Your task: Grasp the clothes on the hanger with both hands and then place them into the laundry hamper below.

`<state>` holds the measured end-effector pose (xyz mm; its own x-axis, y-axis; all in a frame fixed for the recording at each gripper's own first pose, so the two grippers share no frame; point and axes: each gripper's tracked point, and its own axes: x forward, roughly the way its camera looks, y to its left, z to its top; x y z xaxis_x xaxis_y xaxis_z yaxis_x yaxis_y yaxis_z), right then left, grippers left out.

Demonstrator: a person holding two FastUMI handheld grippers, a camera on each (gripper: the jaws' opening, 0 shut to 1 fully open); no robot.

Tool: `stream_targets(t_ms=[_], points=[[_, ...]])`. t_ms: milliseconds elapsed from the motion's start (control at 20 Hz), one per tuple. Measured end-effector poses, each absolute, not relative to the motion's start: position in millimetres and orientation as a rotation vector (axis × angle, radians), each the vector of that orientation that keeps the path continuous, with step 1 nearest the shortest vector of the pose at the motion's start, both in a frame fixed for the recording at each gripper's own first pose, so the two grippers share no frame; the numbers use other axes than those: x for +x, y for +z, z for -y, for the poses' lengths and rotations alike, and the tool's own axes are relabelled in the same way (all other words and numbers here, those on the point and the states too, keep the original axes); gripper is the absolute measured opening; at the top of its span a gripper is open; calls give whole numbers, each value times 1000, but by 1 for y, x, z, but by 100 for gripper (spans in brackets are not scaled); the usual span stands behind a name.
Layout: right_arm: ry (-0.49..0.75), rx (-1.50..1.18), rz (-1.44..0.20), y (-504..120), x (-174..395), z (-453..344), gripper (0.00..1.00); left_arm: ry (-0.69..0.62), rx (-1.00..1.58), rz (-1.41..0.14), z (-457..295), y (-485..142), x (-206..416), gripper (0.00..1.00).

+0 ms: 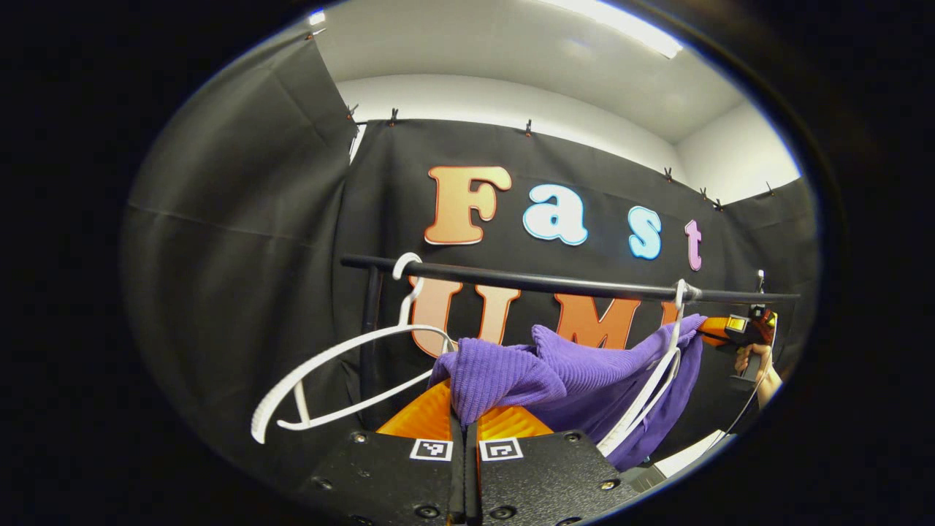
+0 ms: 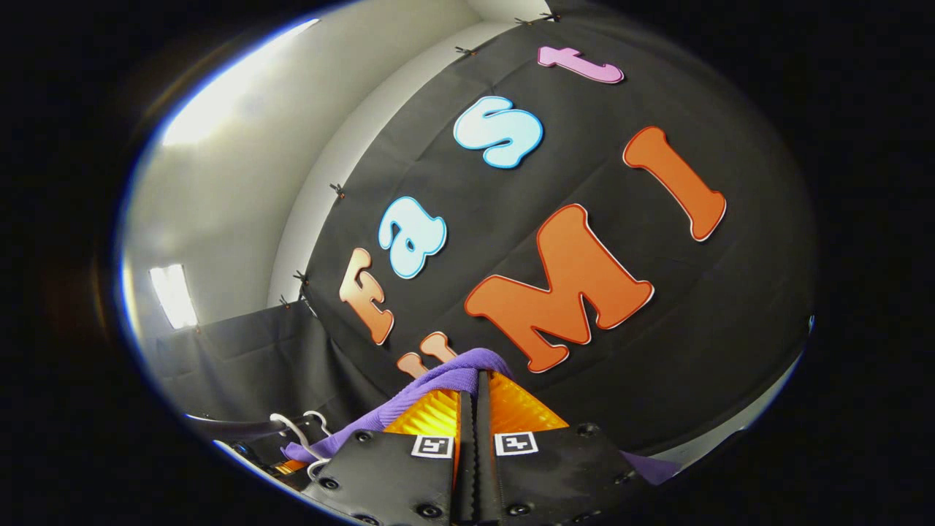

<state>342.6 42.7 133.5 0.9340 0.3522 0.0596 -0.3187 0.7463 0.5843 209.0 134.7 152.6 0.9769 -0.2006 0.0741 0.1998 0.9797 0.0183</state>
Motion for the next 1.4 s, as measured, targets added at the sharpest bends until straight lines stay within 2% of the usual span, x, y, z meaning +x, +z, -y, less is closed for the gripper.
stream_targets(t_ms=[500, 1400], points=[[335, 573, -180, 57, 341, -41, 7, -176, -13, 11, -154, 111, 215, 0], [287, 557, -353, -63, 307, -46, 7, -87, -58, -172, -186, 4, 172, 0]])
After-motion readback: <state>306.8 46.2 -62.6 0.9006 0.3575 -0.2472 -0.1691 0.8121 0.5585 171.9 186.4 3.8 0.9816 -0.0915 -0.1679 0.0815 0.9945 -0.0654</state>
